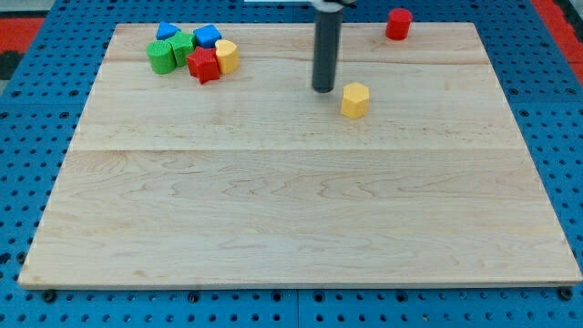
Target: Move your arm towards top right
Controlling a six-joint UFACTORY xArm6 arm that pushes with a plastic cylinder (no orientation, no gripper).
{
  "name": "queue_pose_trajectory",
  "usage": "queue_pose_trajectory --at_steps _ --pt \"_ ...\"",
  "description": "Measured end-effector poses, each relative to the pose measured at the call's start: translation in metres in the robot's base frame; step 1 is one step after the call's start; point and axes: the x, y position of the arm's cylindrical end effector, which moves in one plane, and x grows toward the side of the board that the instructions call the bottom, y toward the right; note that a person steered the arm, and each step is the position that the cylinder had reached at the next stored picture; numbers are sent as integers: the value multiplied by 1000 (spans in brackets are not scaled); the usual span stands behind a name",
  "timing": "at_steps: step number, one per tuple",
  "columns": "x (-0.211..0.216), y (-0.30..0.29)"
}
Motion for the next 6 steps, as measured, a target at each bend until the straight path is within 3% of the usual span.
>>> queue_pose_trajectory --at_steps 1,2,3,4,6 --pt "30 78" --pt "-37 157" --pt "-43 257" --pt "-142 274" --pt "-163 265"
